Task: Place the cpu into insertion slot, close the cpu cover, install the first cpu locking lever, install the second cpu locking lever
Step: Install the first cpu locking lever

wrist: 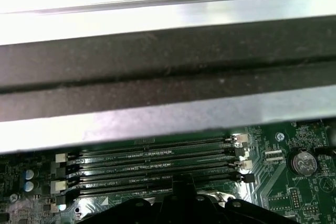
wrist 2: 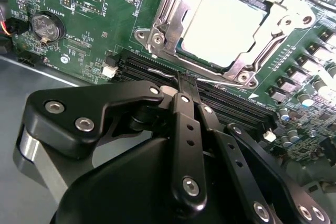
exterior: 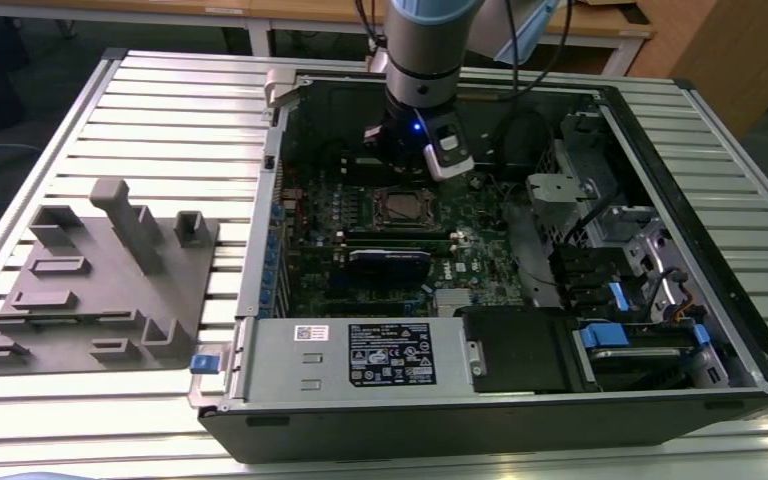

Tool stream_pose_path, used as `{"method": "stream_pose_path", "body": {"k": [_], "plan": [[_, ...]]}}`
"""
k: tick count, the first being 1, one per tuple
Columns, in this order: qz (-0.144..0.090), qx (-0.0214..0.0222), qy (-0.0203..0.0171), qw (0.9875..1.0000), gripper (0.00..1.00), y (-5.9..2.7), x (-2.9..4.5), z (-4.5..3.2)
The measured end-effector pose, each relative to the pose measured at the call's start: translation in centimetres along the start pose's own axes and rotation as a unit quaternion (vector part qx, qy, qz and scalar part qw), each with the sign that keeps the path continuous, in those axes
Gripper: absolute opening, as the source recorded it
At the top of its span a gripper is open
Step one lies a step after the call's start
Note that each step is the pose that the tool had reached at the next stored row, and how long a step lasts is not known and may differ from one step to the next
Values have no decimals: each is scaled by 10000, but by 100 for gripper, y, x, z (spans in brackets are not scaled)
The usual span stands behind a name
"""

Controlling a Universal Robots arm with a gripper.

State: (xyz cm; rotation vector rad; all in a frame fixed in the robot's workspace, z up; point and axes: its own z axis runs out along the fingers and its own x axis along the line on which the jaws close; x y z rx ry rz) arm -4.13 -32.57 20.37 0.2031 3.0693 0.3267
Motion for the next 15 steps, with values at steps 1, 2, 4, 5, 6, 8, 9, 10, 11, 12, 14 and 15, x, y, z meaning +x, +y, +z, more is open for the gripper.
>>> {"method": "stream_pose_path", "body": {"k": [1, 2, 4, 5, 6, 8, 9, 10, 11, 12, 14, 15], "plan": [[15, 0, -3, 10000, 10, 0, 0, 0], [22, 0, -4, 10000, 10, 1, 2, 0], [24, 1, -5, 10000, 10, 0, 4, 0], [24, 1, -5, 10000, 10, 1, 5, -1], [54, 2, -12, 10000, 10, 60, 61, 10], [66, 2, -14, 10000, 10, 81, 84, 14], [67, 2, -14, 10000, 10, 82, 85, 14], [69, 2, -15, 10000, 10, 86, 89, 15], [73, 2, -16, 10000, 10, 92, 96, 16], [73, 2, -16, 10000, 10, 93, 97, 16], [75, 2, -16, 10000, 10, 96, 100, 17], [76, 2, -16, 10000, 10, 97, 101, 17]]}}
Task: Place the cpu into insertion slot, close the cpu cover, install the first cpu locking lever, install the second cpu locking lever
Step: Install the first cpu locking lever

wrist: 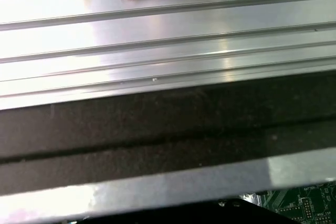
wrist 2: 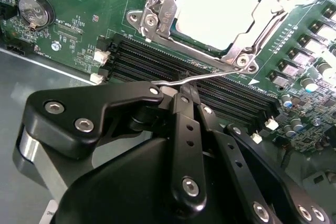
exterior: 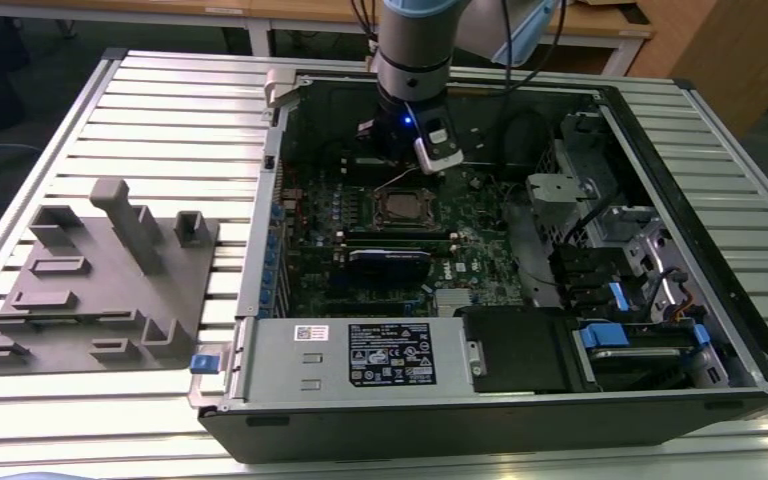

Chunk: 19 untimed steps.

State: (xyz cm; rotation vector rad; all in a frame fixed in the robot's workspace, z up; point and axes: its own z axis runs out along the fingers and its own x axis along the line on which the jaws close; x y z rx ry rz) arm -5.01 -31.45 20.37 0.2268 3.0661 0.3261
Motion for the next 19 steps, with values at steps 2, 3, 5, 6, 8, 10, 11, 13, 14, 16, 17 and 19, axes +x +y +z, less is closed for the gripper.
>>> {"method": "stream_pose_path", "body": {"k": [2, 3, 5, 6, 8, 10, 11, 13, 14, 16, 17, 19], "plan": [[12, 0, -3, 10000, 10, 21, 23, 4], [12, 0, -3, 10000, 10, 22, 24, 4], [14, 1, -3, 10000, 10, 24, 27, 4], [13, 0, -3, 10000, 10, 24, 27, 4], [13, 0, -3, 10000, 10, 25, 27, 4], [14, 1, -3, 10000, 10, 26, 27, 0], [14, 2, -2, 10000, 10, 26, 27, -5], [14, 1, -3, 10000, 10, 29, 27, -18], [14, 1, -3, 10000, 10, 32, 26, -29], [14, 1, -3, 10000, 10, 37, 25, -52], [14, 1, -3, 10000, 10, 38, 25, -59], [14, 5, -4, 10000, 10, 37, 25, -59]]}}
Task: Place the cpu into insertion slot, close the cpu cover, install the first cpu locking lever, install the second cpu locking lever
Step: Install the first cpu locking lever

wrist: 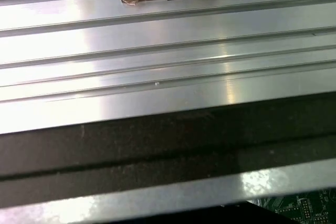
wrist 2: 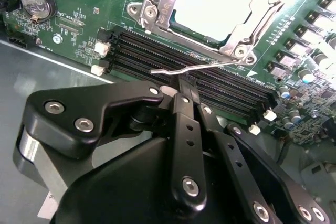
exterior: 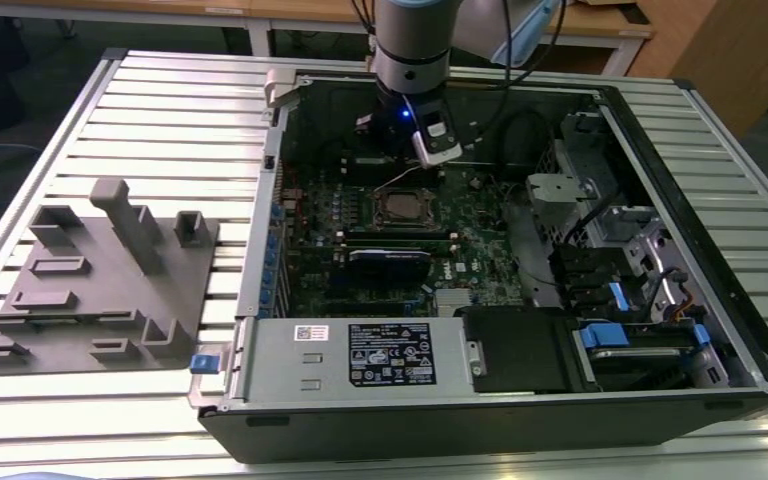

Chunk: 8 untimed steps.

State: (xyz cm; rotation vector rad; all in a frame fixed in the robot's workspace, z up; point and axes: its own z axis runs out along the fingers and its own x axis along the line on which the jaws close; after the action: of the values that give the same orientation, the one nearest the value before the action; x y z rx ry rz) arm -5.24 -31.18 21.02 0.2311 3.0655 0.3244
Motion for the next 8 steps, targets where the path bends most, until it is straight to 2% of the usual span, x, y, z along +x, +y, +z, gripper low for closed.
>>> {"method": "stream_pose_path", "body": {"k": [8], "plan": [[-1, 11, -1, 10000, 10, -21, -4, -23]]}}
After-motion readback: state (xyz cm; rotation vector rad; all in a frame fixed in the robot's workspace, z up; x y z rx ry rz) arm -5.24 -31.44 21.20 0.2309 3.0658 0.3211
